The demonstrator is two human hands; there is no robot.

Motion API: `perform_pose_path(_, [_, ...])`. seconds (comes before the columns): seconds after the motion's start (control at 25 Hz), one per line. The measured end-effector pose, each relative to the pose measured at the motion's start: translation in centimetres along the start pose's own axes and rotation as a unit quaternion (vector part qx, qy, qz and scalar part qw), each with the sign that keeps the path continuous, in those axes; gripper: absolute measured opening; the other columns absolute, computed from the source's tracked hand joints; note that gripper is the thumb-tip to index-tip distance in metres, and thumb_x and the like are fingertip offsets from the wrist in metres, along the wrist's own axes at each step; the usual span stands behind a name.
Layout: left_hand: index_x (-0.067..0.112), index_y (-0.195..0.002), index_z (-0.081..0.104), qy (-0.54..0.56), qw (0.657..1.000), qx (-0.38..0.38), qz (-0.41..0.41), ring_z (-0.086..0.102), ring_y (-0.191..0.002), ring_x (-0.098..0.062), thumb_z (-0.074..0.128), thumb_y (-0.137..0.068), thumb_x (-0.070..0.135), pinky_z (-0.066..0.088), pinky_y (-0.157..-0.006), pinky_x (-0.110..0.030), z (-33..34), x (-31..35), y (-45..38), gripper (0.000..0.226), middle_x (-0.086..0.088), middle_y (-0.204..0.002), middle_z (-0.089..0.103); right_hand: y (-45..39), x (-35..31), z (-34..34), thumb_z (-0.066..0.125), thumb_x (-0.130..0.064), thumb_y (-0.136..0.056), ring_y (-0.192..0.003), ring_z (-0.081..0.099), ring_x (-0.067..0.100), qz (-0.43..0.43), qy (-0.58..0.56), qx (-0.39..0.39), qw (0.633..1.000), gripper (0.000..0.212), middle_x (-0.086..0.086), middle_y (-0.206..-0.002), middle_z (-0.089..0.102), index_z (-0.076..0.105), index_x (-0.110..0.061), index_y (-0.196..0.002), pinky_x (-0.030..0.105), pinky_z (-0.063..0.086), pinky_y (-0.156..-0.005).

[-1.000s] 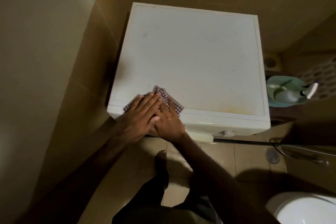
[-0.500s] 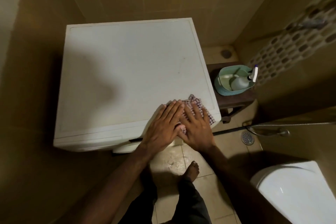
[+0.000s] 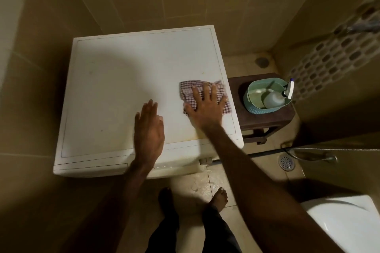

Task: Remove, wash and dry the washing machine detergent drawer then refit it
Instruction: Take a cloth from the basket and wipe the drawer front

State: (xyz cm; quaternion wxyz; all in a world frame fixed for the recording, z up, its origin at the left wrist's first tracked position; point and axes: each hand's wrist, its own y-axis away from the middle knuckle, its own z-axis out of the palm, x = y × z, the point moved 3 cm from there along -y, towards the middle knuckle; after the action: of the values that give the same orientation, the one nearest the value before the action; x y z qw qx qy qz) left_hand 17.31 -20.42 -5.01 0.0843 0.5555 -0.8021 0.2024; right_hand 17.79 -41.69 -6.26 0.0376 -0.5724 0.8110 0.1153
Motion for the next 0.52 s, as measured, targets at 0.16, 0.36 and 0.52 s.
perform_pose_path(0.16, [0.003, -0.153, 0.044, 0.068, 0.994, -0.002, -0.083, 0.034, -0.153, -0.028, 0.031, -0.110, 0.033, 0.026, -0.125, -0.054, -0.4, 0.0, -0.7, 0.053, -0.015, -0.162, 0.042, 4.6, -7.8, 2.5, 0.033, -0.064, -0.099, -0.156, 0.020, 0.034, -0.264, -0.005, -0.009, 0.964, 0.069, 0.007, -0.166, 0.032, 0.039, -0.027, -0.157, 0.069, 0.017, -0.117])
perform_pose_path(0.36, [0.007, -0.155, 0.042, 0.053, 0.998, -0.036, -0.024, 0.028, -0.156, -0.023, 0.026, -0.109, 0.048, 0.021, -0.128, -0.049, 0.7, 3.3, -0.4, 0.064, -0.010, -0.164, 0.039, 11.1, 2.2, 3.0, 0.029, -0.071, -0.099, -0.157, 0.013, 0.037, -0.146, -0.008, 0.058, 0.988, 0.069, 0.006, -0.170, 0.021, 0.034, -0.033, -0.157, 0.072, 0.008, -0.120])
perform_pose_path(0.52, [0.012, -0.155, 0.043, 0.050, 0.997, -0.051, -0.019, 0.025, -0.157, -0.019, 0.021, -0.108, 0.054, 0.015, -0.129, -0.043, 2.6, 8.2, -0.6, 0.067, -0.006, -0.165, 0.037, 13.7, 9.0, 2.6, 0.019, -0.080, -0.095, -0.155, 0.018, 0.041, 0.152, -0.131, 0.047, 0.978, 0.081, 0.008, -0.171, 0.012, 0.015, -0.034, -0.162, 0.065, 0.026, -0.115])
